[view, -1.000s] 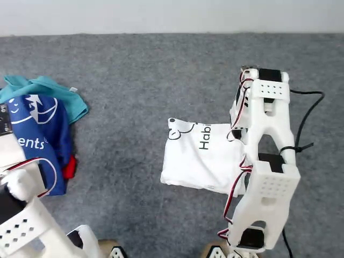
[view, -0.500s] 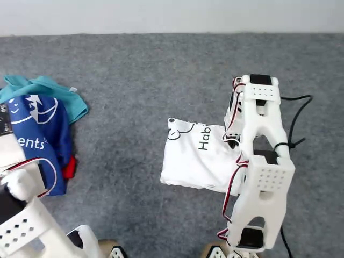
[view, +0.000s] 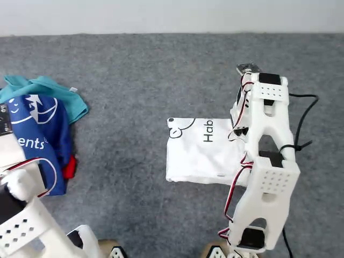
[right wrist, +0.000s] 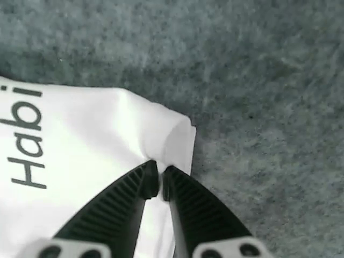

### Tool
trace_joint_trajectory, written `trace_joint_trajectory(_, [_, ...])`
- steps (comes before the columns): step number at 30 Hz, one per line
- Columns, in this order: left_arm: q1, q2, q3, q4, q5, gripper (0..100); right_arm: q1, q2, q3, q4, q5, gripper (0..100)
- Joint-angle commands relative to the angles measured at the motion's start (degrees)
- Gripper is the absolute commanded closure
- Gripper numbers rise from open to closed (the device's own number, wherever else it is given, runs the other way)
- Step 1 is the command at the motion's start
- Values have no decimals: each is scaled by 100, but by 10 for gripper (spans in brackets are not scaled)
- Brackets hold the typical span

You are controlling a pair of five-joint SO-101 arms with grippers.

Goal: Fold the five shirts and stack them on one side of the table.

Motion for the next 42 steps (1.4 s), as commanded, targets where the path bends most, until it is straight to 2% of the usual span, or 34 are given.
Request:
trace_joint_trajectory(1, [-26,-26,-22,62,-35,986,13,-435,-132,251,79,954])
trace_joint_trajectory(5, [-26,-26,-22,62,-35,986,22,-435,-413,1156,35,800])
trace_joint_trajectory(7, [-26,-26,-22,62,-35,986,31,-435,-695,1587,0,757])
trace_joint_trajectory(11, [-26,0,-22,62,-35,986,4,-541,-800,1622,-686,753])
trace_joint_trajectory(18, [-26,0,-22,62,-35,986,-391,-479,-176,1604,-1073,753])
trace_joint_trajectory(25, [-26,9,-22,62,-35,986,-637,286,-53,1402,-1556,757])
trace_joint_trajectory(27, [-26,0,-22,62,-35,986,-611,549,-62,1358,-1574,774])
trace_joint_trajectory(32, [-26,9,-22,62,-35,986,-602,963,-79,1288,-1530,894])
trace_joint_trajectory(37, [-26,9,-22,62,-44,986,-409,848,-79,1200,-1037,992])
trace_joint_trajectory(40, [-26,9,-22,62,-44,986,-84,567,-79,1253,-580,990])
trace_joint_trajectory(42, [-26,9,-22,62,-44,986,259,330,-79,1235,18,988])
